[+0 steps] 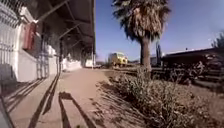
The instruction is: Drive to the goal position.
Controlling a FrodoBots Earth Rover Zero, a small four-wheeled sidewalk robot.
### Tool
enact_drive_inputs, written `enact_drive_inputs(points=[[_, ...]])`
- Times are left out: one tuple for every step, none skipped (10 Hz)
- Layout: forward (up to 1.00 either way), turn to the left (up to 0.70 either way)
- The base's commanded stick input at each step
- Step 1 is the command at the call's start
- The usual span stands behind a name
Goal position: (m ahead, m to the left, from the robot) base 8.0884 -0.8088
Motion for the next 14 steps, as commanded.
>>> enact_drive_inputs(points=[[0.45,0.27],[0.45,0.27],[0.45,0.27],[0.45,0.27],[0.45,0.27],[0.45,0.27],[0.45,0.27],[0.45,0.27],[0.45,0.27],[0.45,0.27],[0.45,0.27],[0.45,0.27],[0.50,0.00],[0.63,0.00]])
